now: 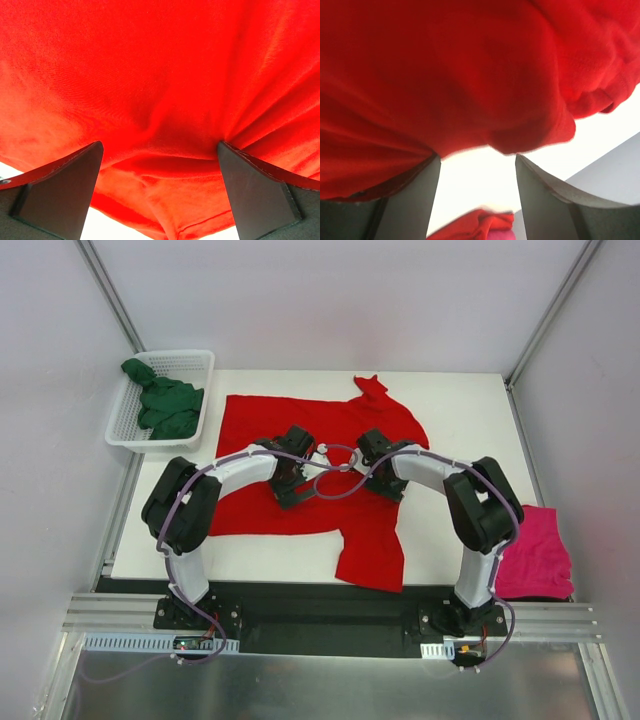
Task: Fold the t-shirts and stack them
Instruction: Flatten out the tshirt
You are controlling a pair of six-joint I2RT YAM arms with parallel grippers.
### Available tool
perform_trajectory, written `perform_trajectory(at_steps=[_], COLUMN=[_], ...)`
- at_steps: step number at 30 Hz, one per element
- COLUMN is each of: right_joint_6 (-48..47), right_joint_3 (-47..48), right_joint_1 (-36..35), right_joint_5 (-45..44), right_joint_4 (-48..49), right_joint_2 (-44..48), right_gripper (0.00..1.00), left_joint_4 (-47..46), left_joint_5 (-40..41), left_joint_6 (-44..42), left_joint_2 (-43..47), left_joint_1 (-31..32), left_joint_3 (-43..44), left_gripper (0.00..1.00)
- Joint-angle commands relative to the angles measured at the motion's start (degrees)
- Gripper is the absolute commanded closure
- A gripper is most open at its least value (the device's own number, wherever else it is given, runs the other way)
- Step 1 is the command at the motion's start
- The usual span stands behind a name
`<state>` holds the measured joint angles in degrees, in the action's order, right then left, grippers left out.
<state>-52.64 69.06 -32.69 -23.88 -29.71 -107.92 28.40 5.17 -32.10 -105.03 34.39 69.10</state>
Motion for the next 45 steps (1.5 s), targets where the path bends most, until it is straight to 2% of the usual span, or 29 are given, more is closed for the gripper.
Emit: perform_trajectory(at_steps=[1,5,9,14,18,22,26,31,37,40,42,45], right_joint_6=[5.4,5.6,3.0,-1.8,-3.3,-2.5,-1.1,0.8,-1.1,-0.5,0.3,1.6], right_joint_3=[5.2,7.1,8.4,5.6,10.4,20.5,29.3,43.1,48.1,49.9,50.5,47.9], right_joint_1=[1.4,1.4,2.2,3.9,6.6,10.0,12.6,15.2,17.1,17.8,17.8,17.8], right_joint_5=[1.6,1.5,-0.5,-3.4,-1.5,1.4,4.4,7.9,12.3,17.9,22.5,27.4], right_joint_4=[-8.0,-7.8,-3.1,9.0,11.2,4.5,0.4,-11.6,-20.9,-27.0,-30.6,-30.8], right_joint_2=[1.6,8.6,11.1,8.9,3.6,-7.1,-13.6,-21.9,-27.5,-28.7,-28.1,-24.8], right_gripper=[0.36,0.36,0.35,0.36,0.36,0.36,0.36,0.36,0.36,0.36,0.36,0.36], left_joint_4=[4.9,4.9,4.8,4.4,4.6,5.1,6.6,7.8,8.2,8.4,8.5,8.7], left_joint_5=[0.4,1.2,3.9,6.7,6.5,6.3,6.2,6.9,8.0,8.8,9.2,9.2], left_joint_6=[-1.1,0.4,2.1,3.1,2.3,0.3,0.8,-0.2,-3.5,-3.8,-4.2,-4.4], left_joint_2=[1.8,2.5,4.0,6.3,7.7,10.5,12.7,15.9,19.2,19.4,19.6,19.9], left_joint_1=[-0.1,-1.4,-3.2,-6.7,-9.3,-11.5,-13.6,-14.0,-14.2,-14.3,-14.3,-14.3], left_joint_3=[0.5,4.7,9.1,13.9,12.8,8.6,7.0,4.0,1.3,1.0,0.8,0.2], left_gripper=[0.01,0.01,0.01,0.01,0.01,0.00,0.01,0.01,0.01,0.01,0.01,0.01])
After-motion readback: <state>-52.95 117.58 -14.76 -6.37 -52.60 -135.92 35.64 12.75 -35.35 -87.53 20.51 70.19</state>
